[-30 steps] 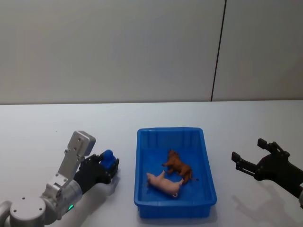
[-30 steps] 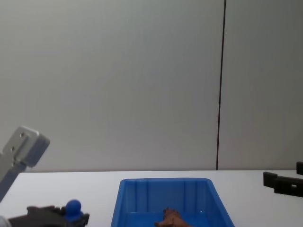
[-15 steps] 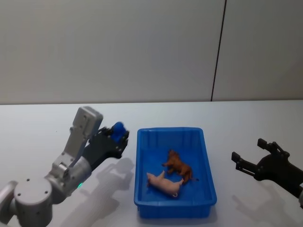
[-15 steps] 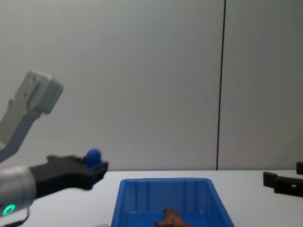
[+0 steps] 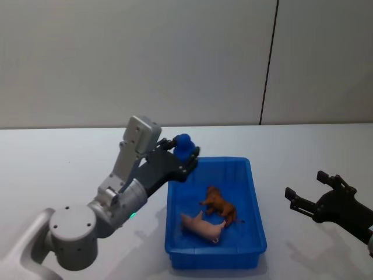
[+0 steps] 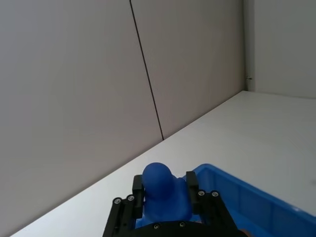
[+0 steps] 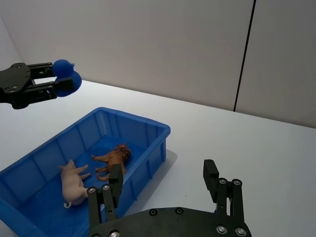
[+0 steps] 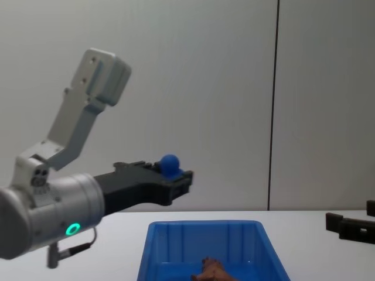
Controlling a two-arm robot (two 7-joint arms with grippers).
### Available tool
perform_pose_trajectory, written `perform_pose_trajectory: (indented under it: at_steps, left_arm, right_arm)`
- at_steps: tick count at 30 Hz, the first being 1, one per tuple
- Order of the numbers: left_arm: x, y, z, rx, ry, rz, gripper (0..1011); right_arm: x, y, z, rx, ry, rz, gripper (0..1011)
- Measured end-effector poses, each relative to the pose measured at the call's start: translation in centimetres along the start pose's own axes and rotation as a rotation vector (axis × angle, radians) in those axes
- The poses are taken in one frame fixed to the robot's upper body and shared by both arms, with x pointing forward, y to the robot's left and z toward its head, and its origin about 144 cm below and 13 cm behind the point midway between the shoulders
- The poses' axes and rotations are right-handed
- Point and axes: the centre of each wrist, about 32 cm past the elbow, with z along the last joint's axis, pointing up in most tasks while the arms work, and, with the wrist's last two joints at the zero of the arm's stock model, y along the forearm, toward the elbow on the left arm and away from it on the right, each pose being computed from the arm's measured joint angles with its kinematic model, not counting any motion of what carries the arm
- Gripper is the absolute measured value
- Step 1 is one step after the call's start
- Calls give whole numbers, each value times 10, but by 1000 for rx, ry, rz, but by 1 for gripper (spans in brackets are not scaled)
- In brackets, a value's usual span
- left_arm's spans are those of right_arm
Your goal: Pick up the two dolls from the table and place them into the box.
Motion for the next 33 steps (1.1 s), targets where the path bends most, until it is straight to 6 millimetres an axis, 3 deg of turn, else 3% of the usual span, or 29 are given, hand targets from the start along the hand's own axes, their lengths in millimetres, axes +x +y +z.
perform_pose_trajectory:
  at_steps: [16,33]
  left_arm:
    - [-16,-12,11,-62,5,-38,983]
    - [-14,-9,20,-114,-12,-32,1001]
  right_arm:
    - [0,0,0,0,0,0,1001]
    - [0,0,0,0,0,0,1001]
